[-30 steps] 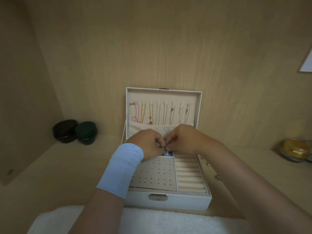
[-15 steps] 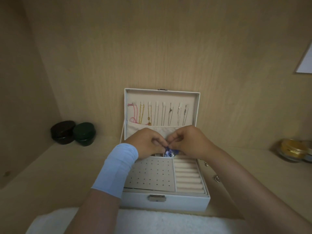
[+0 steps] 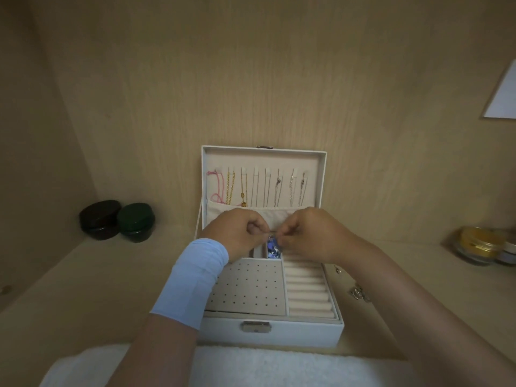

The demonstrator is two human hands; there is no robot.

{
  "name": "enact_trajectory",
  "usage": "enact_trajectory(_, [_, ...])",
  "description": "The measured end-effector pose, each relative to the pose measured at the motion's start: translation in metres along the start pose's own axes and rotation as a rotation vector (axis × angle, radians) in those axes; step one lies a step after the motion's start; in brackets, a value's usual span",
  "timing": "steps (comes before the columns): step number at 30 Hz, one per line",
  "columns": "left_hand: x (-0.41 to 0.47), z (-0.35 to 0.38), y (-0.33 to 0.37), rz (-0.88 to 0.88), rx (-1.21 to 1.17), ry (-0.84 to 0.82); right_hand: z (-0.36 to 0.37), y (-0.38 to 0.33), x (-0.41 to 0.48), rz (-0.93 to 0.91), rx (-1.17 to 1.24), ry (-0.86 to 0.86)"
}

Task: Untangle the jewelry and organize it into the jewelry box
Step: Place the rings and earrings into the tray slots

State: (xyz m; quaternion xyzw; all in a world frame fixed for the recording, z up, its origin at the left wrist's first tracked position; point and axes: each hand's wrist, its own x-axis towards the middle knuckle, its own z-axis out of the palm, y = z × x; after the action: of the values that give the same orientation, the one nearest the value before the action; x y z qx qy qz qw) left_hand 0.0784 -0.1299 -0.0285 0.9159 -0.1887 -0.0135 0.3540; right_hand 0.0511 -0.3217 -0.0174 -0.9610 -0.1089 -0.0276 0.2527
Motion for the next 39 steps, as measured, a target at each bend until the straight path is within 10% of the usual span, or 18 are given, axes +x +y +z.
enact_trajectory(13, [-0.003,0.003,0.012,0.011,0.279,-0.084,-0.009,0.006,-0.016,-0.036,0.072,-0.022])
enact_trajectory(23, [-0.02,0.053,0.101,0.296,0.068,-0.035,-0.079,0.094,-0.097,0.129,-0.07,-0.007])
enact_trajectory(39, [0.032,0.138,0.111,0.248,1.026,-0.202,-0.053,0.133,-0.109,0.215,-0.151,-0.049])
